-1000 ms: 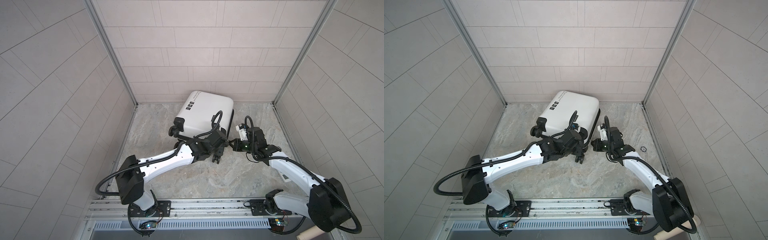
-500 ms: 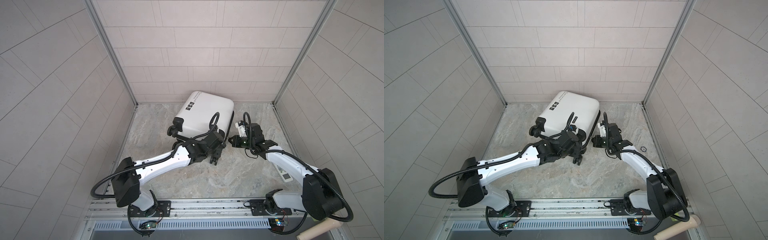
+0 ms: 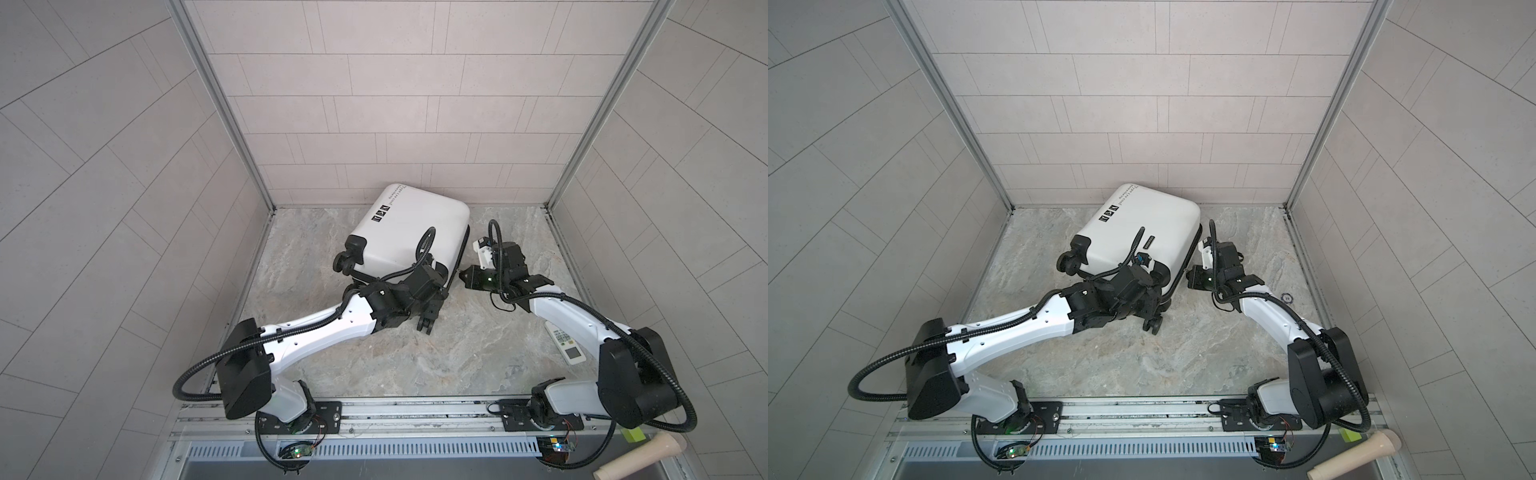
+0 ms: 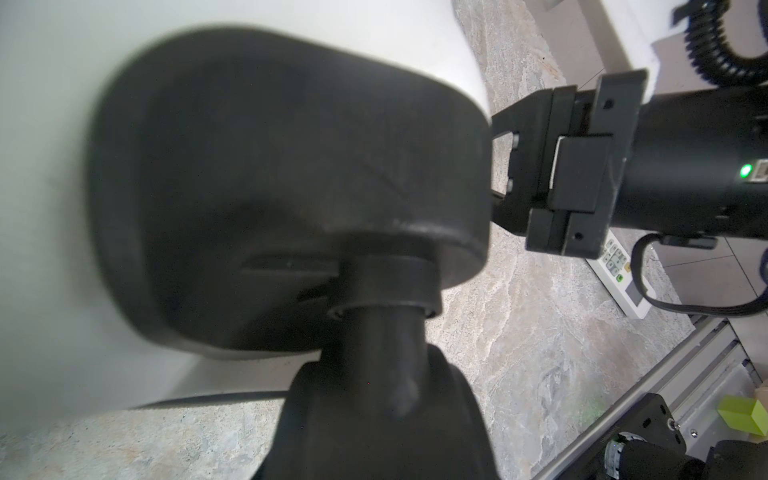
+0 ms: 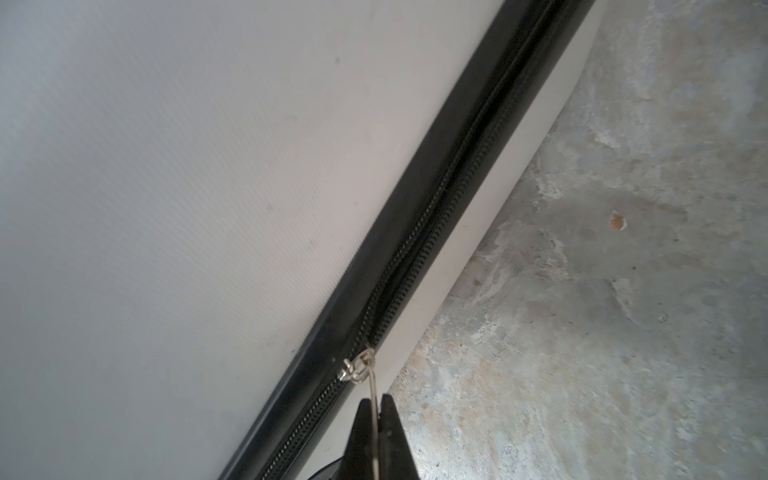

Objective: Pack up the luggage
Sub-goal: 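Pull the zipper along with the right gripper while the left holds the wheel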

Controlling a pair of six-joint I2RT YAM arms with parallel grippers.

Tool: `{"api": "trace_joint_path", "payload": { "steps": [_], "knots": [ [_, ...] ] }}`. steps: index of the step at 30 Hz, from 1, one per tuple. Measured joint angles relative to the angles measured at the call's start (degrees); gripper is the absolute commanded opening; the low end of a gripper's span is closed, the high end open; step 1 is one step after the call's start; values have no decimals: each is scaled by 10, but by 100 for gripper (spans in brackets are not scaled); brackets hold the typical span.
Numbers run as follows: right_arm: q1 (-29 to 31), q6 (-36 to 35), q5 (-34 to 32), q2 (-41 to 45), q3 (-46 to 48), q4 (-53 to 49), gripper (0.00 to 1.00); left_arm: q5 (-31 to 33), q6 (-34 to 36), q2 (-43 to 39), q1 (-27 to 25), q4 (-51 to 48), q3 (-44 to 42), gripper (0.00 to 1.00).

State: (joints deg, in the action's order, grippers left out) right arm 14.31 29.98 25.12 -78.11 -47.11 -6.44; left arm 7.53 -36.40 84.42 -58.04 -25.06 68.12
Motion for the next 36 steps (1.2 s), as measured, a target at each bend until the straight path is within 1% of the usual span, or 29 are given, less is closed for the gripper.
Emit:
{"api": "trace_joint_path", "payload": {
  "steps": [12,23,28,36],
  "knots": [
    [-16,0,-20,-30,-29,-4,0,-6,5,-34,-2,-19,-23,0],
    [-40,0,-32,-69,-66,-7,0,-9,9,-41,-2,-24,-27,0],
    [-64,0,-29,-92,-85,-8,0,-15,13,-50,-3,-28,-33,0],
    [-108,0,-26,-146,-141,-18,0,-26,19,-67,-4,-36,-44,0]
  ]
}}
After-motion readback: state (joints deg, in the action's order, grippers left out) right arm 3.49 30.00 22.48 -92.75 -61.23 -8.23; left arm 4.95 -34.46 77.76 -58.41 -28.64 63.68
